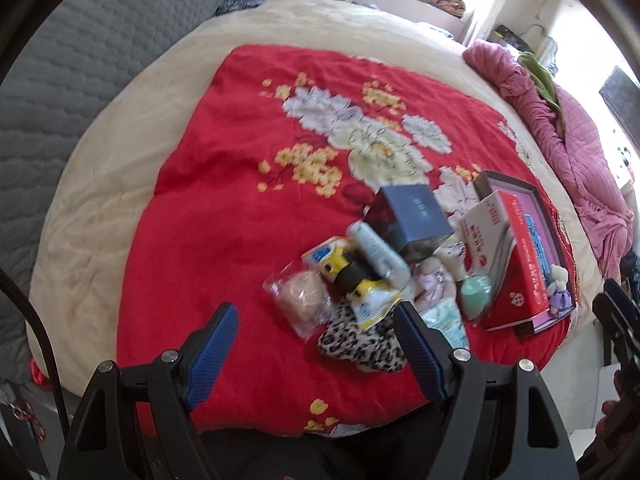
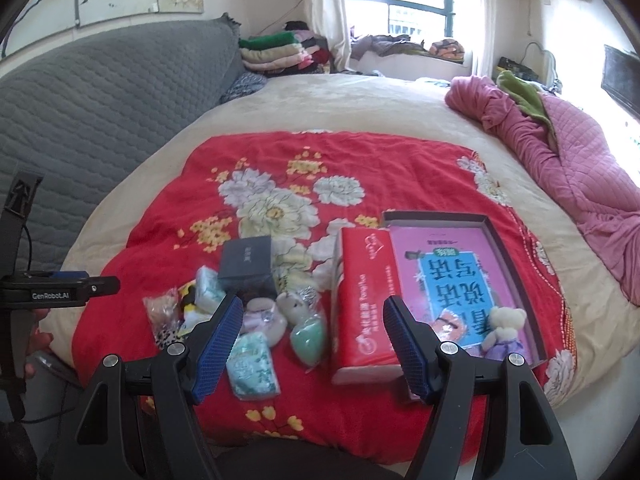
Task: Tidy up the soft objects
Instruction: 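Move both tools back toward the remaining pile of items, then grasp the clear bag with peach sponge with the left tool while the right tool grasps the green tissue pack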
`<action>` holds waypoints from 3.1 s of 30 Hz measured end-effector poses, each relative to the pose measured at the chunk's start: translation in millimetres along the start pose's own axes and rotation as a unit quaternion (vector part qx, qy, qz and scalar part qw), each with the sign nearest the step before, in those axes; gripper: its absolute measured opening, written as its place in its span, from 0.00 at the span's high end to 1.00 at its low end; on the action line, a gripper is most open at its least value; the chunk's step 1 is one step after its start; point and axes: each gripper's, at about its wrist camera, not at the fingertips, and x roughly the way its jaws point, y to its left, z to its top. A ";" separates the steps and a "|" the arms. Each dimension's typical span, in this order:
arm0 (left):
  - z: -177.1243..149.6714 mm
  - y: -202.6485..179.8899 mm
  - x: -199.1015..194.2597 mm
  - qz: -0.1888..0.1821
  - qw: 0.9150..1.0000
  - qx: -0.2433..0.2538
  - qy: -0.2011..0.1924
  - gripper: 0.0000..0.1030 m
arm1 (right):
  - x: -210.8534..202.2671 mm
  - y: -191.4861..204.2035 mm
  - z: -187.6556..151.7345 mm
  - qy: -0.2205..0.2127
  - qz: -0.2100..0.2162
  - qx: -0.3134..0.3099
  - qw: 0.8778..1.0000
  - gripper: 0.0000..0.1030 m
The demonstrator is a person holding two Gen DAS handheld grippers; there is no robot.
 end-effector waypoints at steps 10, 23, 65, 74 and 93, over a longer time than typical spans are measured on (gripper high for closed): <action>-16.3 16.6 38.6 -0.005 0.999 -0.022 0.033 0.23 | 36.3 21.1 -31.0 0.049 0.020 -0.014 0.998 0.28; -21.3 27.7 90.5 -0.007 0.996 -0.046 0.071 0.23 | 94.3 45.4 -67.1 0.134 0.042 -0.037 0.989 0.28; 2.0 22.1 143.0 -0.074 0.994 -0.058 0.063 0.55 | 151.7 52.4 -71.6 0.171 0.030 -0.052 0.984 0.49; -3.3 25.2 112.2 -0.077 0.994 -0.060 0.041 0.55 | 131.9 42.8 -61.5 0.147 0.043 -0.026 0.988 0.49; -9.0 -26.7 29.3 -0.089 0.996 0.004 -0.011 0.55 | 70.5 26.8 -34.3 0.086 0.054 0.002 0.995 0.49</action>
